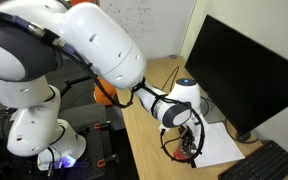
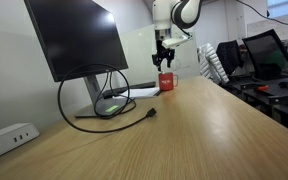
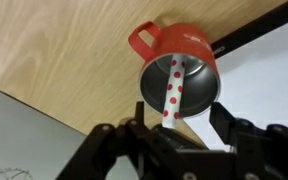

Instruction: Remove the marker from the red thermos

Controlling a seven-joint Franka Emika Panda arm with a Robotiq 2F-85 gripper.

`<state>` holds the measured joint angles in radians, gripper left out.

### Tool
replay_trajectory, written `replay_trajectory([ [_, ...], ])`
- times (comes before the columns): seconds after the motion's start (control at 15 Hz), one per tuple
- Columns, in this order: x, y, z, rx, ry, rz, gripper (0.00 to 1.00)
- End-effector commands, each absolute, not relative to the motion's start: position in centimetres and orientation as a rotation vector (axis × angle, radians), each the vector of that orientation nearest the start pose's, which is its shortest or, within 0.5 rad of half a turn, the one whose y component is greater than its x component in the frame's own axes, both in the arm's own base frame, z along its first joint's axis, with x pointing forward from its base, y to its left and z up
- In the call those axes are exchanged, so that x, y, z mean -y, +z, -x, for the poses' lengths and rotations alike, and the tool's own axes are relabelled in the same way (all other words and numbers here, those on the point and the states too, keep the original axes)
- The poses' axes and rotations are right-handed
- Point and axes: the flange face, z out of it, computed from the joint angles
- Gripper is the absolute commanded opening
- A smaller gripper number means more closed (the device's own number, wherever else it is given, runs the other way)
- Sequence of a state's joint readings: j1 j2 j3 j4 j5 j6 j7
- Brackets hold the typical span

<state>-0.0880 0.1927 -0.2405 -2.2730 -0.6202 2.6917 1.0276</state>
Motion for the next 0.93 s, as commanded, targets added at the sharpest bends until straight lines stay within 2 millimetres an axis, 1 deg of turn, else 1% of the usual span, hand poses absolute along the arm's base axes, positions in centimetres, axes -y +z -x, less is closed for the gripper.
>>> replay_trajectory([
  [0.0, 16.1, 28.9, -53.5, -1.373, -0.552, 3.116, 0.64],
  [0.07, 16.1, 28.7, -53.6, -1.376, -0.552, 3.119, 0.59],
  [0.13, 16.2, 28.6, -53.7, -1.375, -0.546, 3.122, 0.57],
  [0.2, 16.2, 28.5, -53.7, -1.374, -0.547, 3.125, 0.5],
  [0.27, 16.2, 28.3, -53.8, -1.371, -0.541, 3.129, 0.53],
  [0.4, 16.2, 28.0, -53.9, -1.371, -0.535, 3.136, 0.51],
  [0.47, 16.3, 27.8, -54.0, -1.375, -0.529, 3.141, 0.49],
  [0.53, 16.3, 27.6, -54.1, -1.375, -0.52, 3.145, 0.5],
  [0.6, 16.3, 27.4, -54.2, -1.376, -0.516, 3.148, 0.47],
  [0.8, 16.4, 26.7, -54.4, -1.376, -0.494, 3.157, 0.45],
  [0.87, 16.4, 26.4, -54.6, -1.374, -0.488, 3.164, 0.46],
])
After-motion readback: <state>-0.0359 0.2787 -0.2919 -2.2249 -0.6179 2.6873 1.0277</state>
